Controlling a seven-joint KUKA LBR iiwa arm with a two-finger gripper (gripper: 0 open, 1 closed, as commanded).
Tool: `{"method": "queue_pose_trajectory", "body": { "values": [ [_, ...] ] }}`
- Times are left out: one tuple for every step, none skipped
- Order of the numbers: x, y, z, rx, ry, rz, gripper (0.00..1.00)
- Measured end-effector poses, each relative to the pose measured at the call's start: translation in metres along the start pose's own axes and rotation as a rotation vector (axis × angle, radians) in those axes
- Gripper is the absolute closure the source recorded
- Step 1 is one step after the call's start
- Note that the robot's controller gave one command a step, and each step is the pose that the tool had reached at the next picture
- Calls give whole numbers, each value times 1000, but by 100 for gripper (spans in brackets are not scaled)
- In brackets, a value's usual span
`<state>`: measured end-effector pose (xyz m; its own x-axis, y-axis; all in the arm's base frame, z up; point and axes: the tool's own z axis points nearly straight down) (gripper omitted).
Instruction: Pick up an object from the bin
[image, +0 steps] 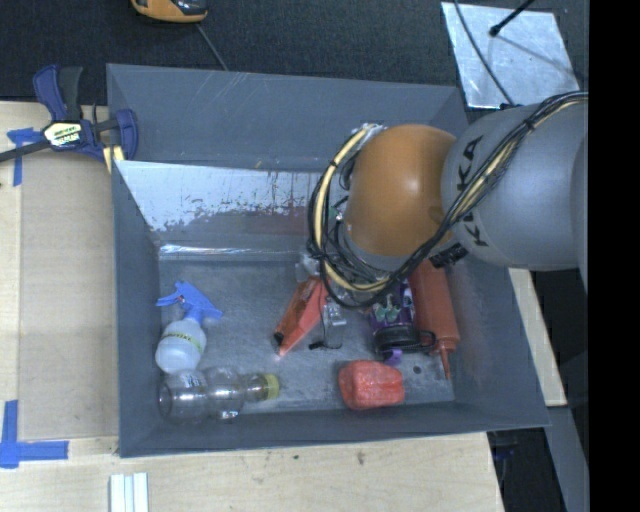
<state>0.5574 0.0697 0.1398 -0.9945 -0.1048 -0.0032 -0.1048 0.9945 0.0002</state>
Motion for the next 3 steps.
{"method": "queue_pose_trajectory", "body": {
  "values": [
    [-3,4,28,1,1,-157,0],
    [-4,5,33,0,2,-183,0],
    [7,-18,66,-2,-6,-19,100]
  ]
}}
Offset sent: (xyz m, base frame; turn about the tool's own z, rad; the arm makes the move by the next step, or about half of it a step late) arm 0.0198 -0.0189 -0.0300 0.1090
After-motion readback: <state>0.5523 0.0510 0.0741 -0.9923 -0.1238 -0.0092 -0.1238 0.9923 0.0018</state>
